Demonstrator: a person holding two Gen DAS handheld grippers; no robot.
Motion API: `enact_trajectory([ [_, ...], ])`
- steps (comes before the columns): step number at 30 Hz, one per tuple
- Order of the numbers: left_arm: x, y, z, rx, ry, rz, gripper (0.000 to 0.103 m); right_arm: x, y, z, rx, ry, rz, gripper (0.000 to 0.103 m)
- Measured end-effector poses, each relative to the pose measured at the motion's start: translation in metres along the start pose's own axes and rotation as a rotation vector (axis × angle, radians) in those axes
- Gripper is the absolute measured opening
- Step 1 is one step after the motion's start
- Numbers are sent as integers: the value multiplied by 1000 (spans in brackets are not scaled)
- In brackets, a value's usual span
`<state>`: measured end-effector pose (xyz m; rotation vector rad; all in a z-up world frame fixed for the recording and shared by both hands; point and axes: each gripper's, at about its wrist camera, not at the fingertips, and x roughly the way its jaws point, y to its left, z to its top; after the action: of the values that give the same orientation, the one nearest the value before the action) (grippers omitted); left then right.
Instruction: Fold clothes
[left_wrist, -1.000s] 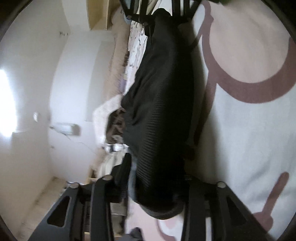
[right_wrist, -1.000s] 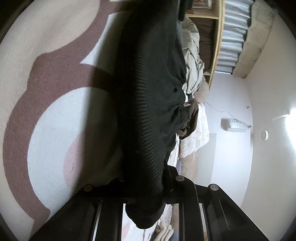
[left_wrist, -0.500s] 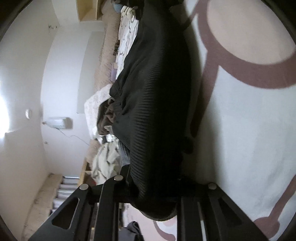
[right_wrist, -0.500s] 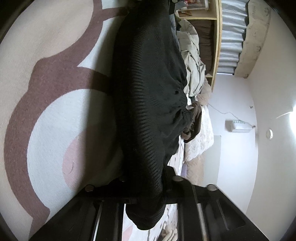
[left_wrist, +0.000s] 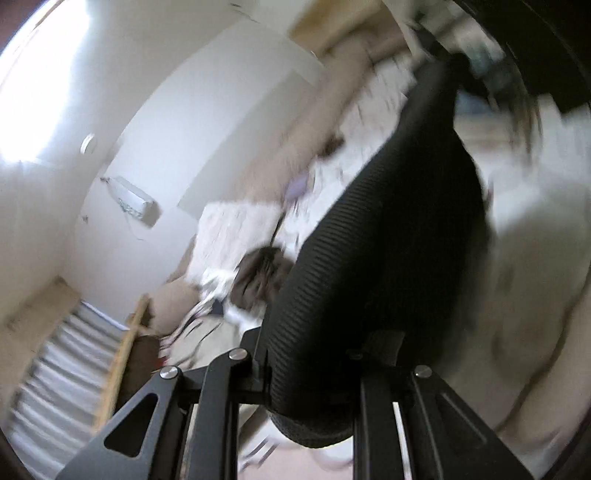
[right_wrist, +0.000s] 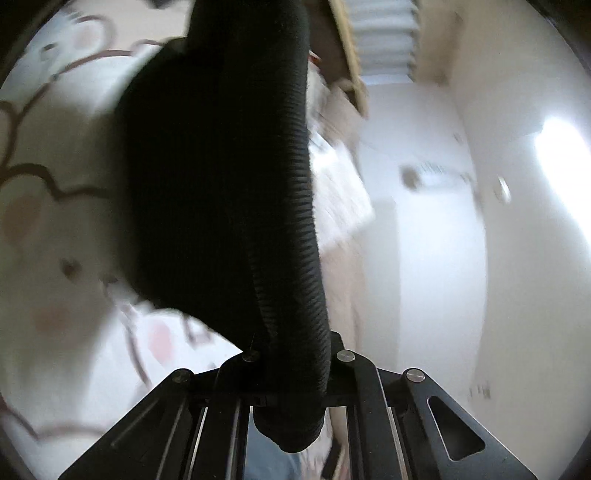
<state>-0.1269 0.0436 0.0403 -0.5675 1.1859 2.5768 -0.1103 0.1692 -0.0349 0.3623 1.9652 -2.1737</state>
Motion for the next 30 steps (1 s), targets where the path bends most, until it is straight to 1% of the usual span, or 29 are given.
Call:
enact_trajectory([
  [2, 0, 5, 43, -56, -59, -42, 18, -2, -41, -29, 33, 73, -48, 9],
  [4, 4, 3, 89, -77, -126, -64, 18, -2, -74, -58, 60, 142, -97, 9],
  [5, 6, 0, 108, -80, -150, -71, 18, -1, -88, -72, 73, 172, -118, 9],
  [7, 18, -6, 155, -91, -195, -101, 18, 4, -117, -104, 102, 242, -169, 9],
  [10, 46, -20, 219, -107, -228, -130, 18, 28, -150, -153, 119, 345, -246, 9],
  [13, 84, -34, 275, -139, -226, -135, 18, 61, -169, -193, 140, 421, -299, 9],
  [15, 114, -42, 306, -168, -202, -148, 18, 88, -179, -219, 179, 466, -316, 9],
  [17, 140, -52, 330, -203, -173, -166, 18, 117, -182, -242, 209, 501, -315, 9],
  [19, 166, -62, 352, -234, -145, -178, 18, 141, -181, -259, 213, 527, -316, 9],
  [22, 199, -78, 376, -230, -126, -162, 18, 180, -181, -281, 243, 557, -329, 9],
  [24, 213, -88, 390, -223, -130, -144, 18, 201, -182, -292, 269, 570, -343, 9],
  [28, 223, -93, 400, -255, -184, -87, 18, 228, -187, -303, 296, 581, -379, 9],
  [29, 225, -93, 399, -267, -192, -85, 18, 228, -188, -304, 311, 574, -377, 9],
  [30, 224, -94, 395, -272, -187, -103, 18, 229, -188, -304, 326, 567, -375, 9],
])
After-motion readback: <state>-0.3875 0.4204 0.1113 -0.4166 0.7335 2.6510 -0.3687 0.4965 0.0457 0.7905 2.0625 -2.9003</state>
